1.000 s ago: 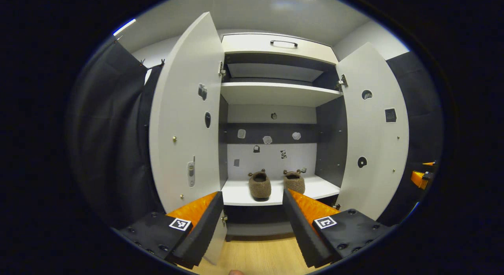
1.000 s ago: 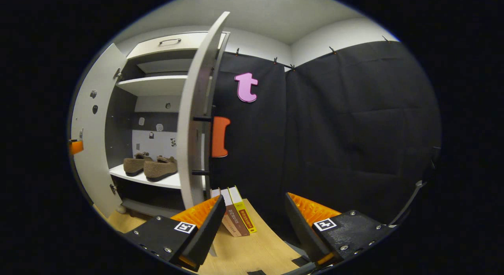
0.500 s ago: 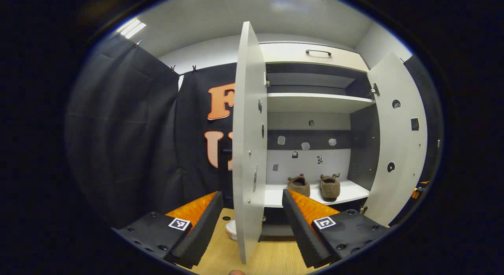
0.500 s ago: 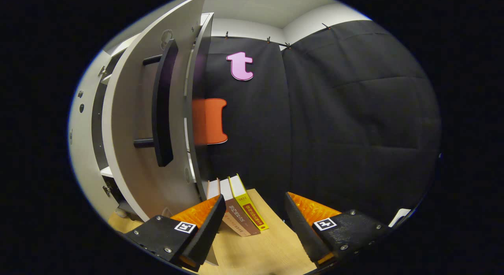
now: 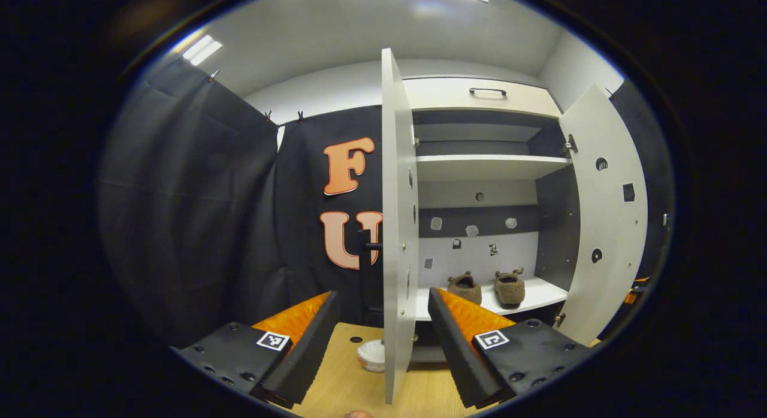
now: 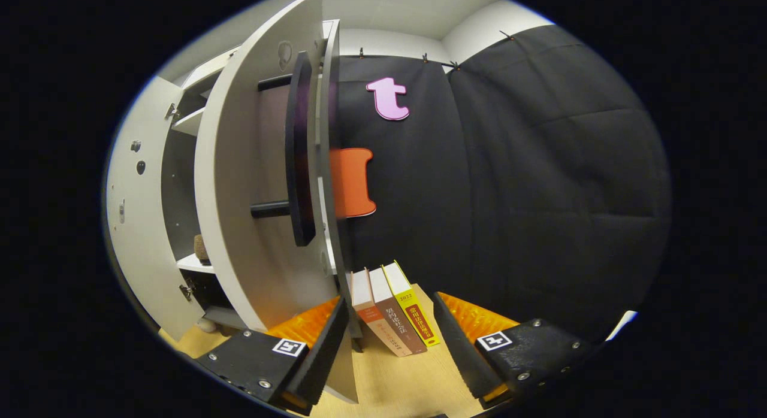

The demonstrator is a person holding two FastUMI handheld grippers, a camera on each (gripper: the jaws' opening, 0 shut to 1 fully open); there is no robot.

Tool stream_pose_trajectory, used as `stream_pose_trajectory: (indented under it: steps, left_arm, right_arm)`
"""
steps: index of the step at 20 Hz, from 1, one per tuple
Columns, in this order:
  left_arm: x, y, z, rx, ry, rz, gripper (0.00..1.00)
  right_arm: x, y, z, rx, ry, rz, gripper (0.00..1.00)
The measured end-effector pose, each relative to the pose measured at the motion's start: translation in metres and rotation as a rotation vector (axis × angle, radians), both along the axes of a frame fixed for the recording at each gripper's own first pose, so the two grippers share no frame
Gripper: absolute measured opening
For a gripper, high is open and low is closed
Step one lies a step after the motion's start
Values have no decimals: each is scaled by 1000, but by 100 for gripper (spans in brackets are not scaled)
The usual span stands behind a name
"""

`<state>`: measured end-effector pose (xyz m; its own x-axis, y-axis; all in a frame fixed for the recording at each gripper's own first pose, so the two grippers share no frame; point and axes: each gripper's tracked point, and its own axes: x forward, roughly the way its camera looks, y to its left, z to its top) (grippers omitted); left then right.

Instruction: Grab one shoe with the right hand and put it into the shoe cabinet, grab the other shoe with the left hand and put it into the shoe cabinet; then close the right door with the right hand and the left door with the left hand.

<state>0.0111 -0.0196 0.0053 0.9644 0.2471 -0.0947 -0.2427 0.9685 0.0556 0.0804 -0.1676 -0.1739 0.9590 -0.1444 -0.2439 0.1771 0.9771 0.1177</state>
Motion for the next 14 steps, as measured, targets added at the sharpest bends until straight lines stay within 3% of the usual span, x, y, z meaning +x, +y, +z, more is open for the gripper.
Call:
stream_pose_trajectory:
  steps: [14]
  left_arm:
    - [-28,64,-17,-53,16,91,96]
  right_arm:
    - [52,155,4,9,2,250,88]
